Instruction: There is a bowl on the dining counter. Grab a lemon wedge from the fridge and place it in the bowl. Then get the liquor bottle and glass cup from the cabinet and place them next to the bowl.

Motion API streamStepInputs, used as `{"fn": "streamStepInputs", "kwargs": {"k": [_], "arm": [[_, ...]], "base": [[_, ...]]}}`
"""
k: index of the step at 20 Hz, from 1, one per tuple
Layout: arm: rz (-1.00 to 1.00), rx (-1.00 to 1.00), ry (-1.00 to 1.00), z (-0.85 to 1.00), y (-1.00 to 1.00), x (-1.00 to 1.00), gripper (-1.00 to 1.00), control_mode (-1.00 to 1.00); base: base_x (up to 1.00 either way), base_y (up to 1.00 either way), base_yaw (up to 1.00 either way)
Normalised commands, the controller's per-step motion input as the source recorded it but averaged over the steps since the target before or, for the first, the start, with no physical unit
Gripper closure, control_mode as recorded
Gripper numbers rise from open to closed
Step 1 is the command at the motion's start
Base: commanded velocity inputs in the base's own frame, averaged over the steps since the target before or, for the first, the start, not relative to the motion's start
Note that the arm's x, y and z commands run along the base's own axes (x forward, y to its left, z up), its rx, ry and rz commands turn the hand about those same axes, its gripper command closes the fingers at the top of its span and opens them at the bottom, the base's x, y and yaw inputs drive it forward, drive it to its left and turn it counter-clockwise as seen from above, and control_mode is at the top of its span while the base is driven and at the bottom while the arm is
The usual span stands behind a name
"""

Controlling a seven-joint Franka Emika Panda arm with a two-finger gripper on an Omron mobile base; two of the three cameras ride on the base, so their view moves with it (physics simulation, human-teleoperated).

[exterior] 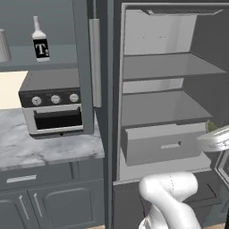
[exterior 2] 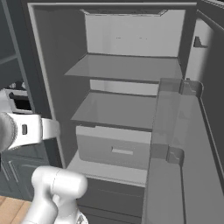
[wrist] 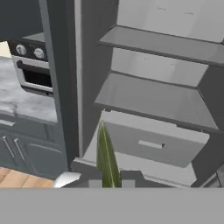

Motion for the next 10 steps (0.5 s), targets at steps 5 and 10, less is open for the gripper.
{"fn": "streamStepInputs", "kwargs": {"k": [5, 10], "arm": [[-0.08, 0.0, 0.11, -0.01, 0.28, -0.14, 1.0, -1.0], [-0.06, 0.0, 0.06, 0.06, 0.02, 0.72, 1.0, -1.0]], "base": [[0.0, 0.0, 0.0], [0.0, 0.0, 0.0]]}}
